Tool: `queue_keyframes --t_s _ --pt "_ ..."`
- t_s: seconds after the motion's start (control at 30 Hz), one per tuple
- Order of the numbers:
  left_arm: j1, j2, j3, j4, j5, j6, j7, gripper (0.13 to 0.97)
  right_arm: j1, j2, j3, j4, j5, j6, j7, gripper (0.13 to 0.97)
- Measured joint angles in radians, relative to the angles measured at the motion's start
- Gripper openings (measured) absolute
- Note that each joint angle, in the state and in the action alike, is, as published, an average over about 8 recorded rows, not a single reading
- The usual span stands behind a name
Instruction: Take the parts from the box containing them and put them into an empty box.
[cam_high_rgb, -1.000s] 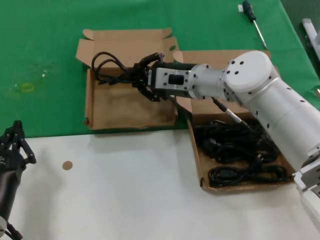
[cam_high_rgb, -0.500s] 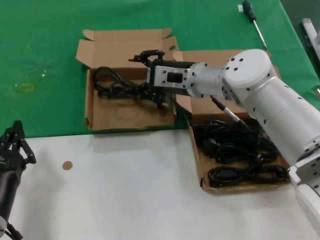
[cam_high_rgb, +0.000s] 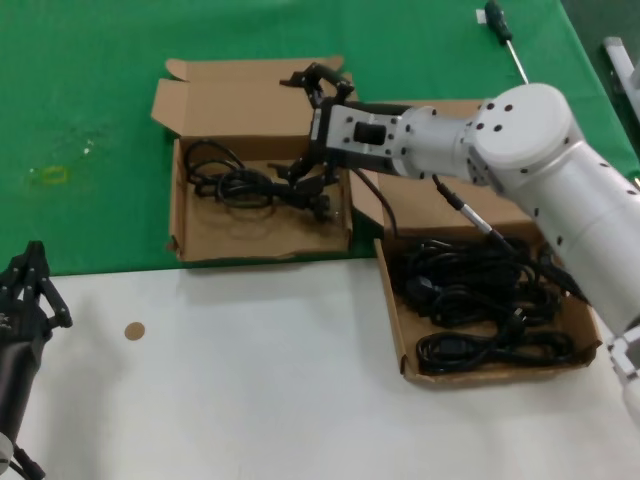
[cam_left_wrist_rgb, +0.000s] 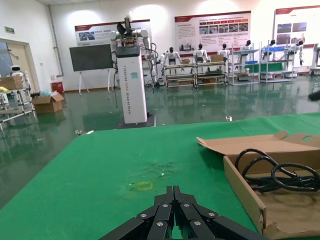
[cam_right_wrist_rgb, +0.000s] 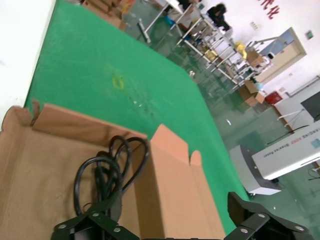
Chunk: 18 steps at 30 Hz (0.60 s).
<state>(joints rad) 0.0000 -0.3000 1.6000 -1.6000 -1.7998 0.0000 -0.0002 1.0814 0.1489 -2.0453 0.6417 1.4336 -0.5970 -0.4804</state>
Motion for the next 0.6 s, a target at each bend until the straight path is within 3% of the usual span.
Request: queue_keyframes --t_s 0.3,0.6 --pt "0.0 0.0 0.0 0.0 0.0 0.0 0.0 0.155 -0.024 0.027 0.003 0.065 -0.003 -0.003 0.05 0.789" --pt "0.0 0.0 0.0 0.0 0.0 0.0 0.0 0.198 -0.111 0.037 0.039 0.138 0.027 0.046 0.085 0.912"
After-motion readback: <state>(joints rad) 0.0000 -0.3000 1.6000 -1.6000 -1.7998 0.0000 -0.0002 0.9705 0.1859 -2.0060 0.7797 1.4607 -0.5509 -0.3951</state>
